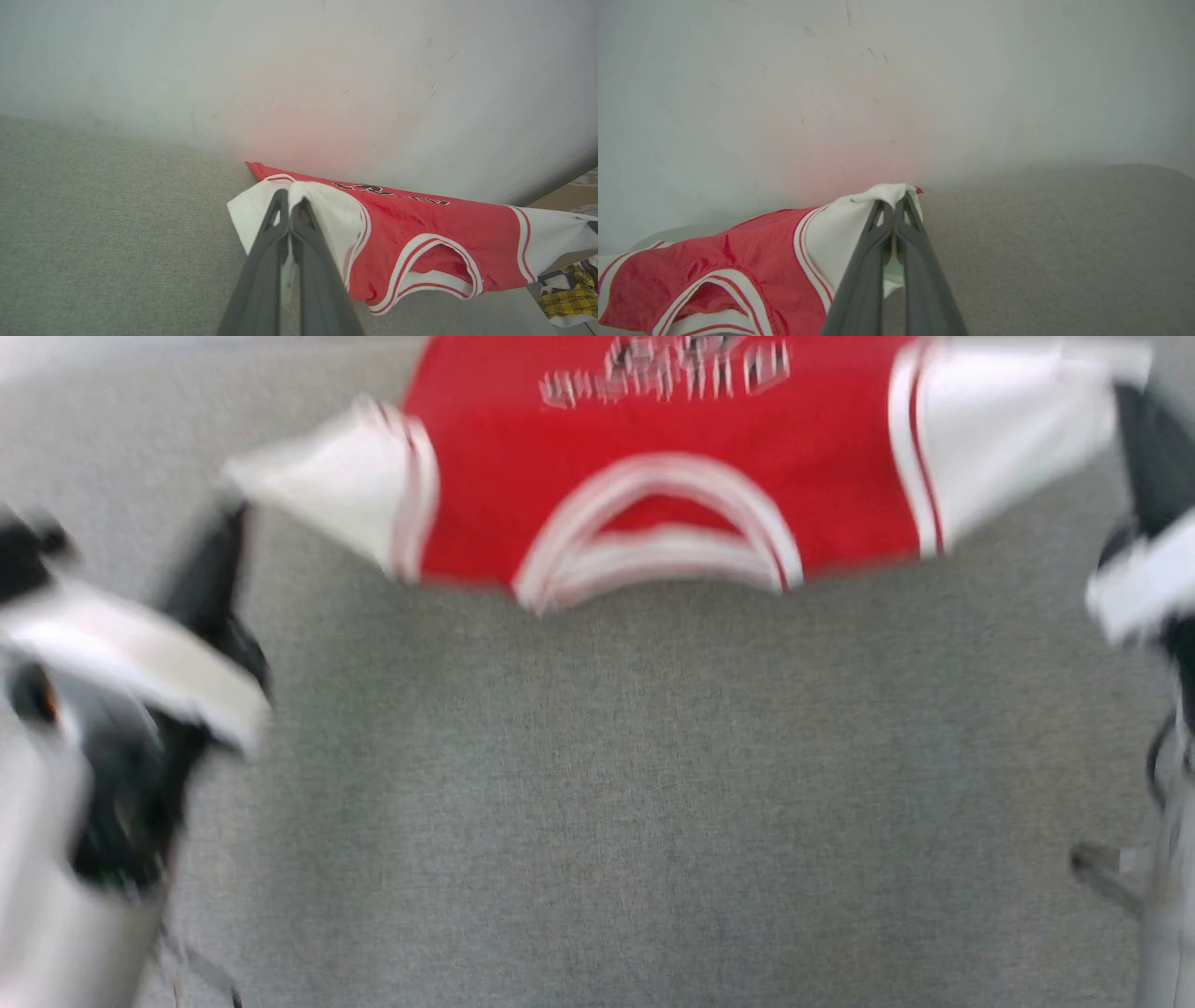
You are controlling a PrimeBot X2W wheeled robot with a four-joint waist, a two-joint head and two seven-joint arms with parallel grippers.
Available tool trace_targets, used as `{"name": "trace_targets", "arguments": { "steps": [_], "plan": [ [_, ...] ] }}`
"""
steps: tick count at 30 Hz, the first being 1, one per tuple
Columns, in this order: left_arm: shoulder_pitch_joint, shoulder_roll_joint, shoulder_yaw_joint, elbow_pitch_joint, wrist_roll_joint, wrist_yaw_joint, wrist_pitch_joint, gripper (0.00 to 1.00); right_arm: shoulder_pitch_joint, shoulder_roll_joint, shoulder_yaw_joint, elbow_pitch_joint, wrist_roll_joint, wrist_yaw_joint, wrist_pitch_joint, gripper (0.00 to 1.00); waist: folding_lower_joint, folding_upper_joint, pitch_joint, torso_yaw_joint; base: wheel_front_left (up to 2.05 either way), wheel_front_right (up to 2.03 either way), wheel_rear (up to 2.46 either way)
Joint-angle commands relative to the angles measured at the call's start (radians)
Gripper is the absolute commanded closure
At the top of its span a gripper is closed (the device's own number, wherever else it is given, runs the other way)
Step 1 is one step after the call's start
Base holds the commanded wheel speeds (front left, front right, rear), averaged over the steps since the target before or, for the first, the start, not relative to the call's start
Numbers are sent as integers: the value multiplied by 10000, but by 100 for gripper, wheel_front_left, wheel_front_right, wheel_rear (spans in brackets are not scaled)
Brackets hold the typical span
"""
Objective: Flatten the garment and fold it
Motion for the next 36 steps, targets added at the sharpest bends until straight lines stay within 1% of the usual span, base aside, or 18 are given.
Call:
{"name": "trace_targets", "arguments": {
  "steps": [1, 4, 8, 13, 16, 19, 22, 28, 30, 33, 36],
  "plan": [
    [609, 120, -142, -335, 57, 98, 12, 100, 534, 52, -110, -218, 68, -7, 57, 100, 4, 0, -858, 46, 0, 0, 0],
    [1940, 364, -516, -1035, 328, 213, 85, 100, 1865, 152, -290, -553, 234, -7, 206, 100, 4, 0, -1254, 97, 0, 0, 0],
    [3593, 521, -721, -1652, 208, 232, 48, 100, 3455, 215, -469, -818, 510, -7, 211, 100, 4, 0, -1856, 68, 0, 0, 0],
    [5424, 803, -893, -2141, 161, 426, 15, 100, 5085, 229, -669, -875, 1329, -7, 139, 100, 4, 0, -2605, 25, 0, 0, 0],
    [6339, 899, -941, -2444, 15, 572, 41, 100, 6003, 230, -632, -977, 1715, -7, 450, 100, 4, 0, -2977, 12, 0, 0, 0],
    [7157, 1059, -992, -2771, -146, 731, 185, 100, 6836, 231, -631, -1249, 1967, -7, 996, 100, 4, 0, -3243, -6, 0, 0, 0],
    [7821, 1203, -1022, -3104, -272, 941, 334, 100, 7569, 231, -679, -1589, 2101, -7, 1619, 100, 4, 0, -3426, 11, 0, 0, 0],
    [8722, 1348, -924, -3731, -517, 1154, 361, 100, 8848, 232, -787, -2284, 2523, -7, 2841, 100, 4, 0, -3657, 79, 0, 0, 0],
    [8940, 1385, -765, -3881, -495, 1258, 199, 100, 9148, 232, -988, -2541, 2685, -7, 2947, 100, 4, 0, -3672, 103, 0, 0, 0],
    [9089, 1433, -670, -3987, -332, 1356, 13, 100, 9378, 232, -1256, -2670, 2671, -7, 2819, 100, 4, 0, -3615, 130, 0, 0, 0],
    [8882, 1305, -760, -4043, -188, 1303, -121, 100, 9340, 232, -1161, -2651, 1977, -7, 2502, 100, 4, 0, -3413, 159, 0, 0, 0]
  ]
}}
